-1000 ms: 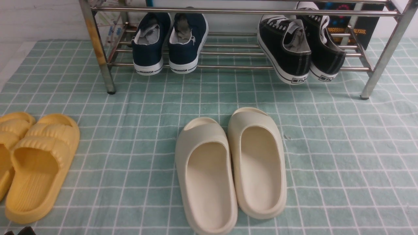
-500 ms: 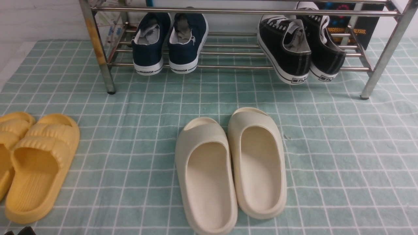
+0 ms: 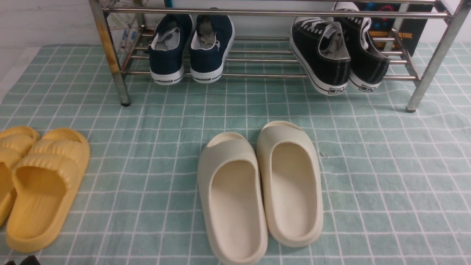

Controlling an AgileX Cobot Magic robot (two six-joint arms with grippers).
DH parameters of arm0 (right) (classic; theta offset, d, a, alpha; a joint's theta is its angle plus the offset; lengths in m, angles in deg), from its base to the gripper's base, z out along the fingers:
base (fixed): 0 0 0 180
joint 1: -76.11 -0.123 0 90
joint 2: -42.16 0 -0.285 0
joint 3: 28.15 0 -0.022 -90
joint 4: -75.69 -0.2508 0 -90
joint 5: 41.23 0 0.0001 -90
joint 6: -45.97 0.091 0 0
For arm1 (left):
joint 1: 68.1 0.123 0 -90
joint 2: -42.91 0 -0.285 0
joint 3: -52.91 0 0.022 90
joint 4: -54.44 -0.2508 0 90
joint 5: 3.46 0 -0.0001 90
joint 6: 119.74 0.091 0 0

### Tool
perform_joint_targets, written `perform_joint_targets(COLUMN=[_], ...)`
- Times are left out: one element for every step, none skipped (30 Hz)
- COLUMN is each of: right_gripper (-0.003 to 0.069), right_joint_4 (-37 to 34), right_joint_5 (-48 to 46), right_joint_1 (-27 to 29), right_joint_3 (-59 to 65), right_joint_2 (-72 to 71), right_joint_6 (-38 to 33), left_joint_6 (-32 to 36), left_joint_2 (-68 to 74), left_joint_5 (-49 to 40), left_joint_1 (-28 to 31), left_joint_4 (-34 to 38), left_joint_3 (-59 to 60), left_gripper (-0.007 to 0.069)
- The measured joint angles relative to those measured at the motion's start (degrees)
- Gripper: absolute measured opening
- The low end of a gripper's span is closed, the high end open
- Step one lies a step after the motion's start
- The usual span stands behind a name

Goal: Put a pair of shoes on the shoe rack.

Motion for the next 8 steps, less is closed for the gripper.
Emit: perform_joint_targets(right_gripper=[0.0024,0.0026,0.0027,0.0027,0.0028,0.0029,0.0029,0.0031], right_joint_4=[0.0,0.0,0.0,0.0,0.0,0.0,0.0,0.0], right_joint_5=[0.0,0.0,0.0,0.0,0.0,0.0,0.0,0.0], right_joint_1=[0.0,0.0,0.0,0.0,0.0,0.0,0.0,0.0], right_joint_3=[0.0,0.0,0.0,0.0,0.0,0.0,0.0,0.0], right_joint_2=[0.0,0.0,0.0,0.0,0.0,0.0,0.0,0.0], right_joint_6=[0.0,0.0,0.0,0.0,0.0,0.0,0.0,0.0], left_joint_6=[0.0,0.0,0.0,0.0,0.0,0.0,0.0,0.0], left_joint_2=[0.0,0.0,0.0,0.0,0.0,0.0,0.0,0.0], left_joint_5=[0.0,0.0,0.0,0.0,0.0,0.0,0.0,0.0], left_joint_1=[0.0,0.0,0.0,0.0,0.0,0.0,0.0,0.0], left_joint_4=[0.0,0.0,0.0,0.0,0.0,0.0,0.0,0.0], left_joint_3=[0.0,0.0,0.0,0.0,0.0,0.0,0.0,0.0], left_gripper=[0.0239,0.0239,0.0239,0.0239,0.0239,0.0239,0.0239,0.0239])
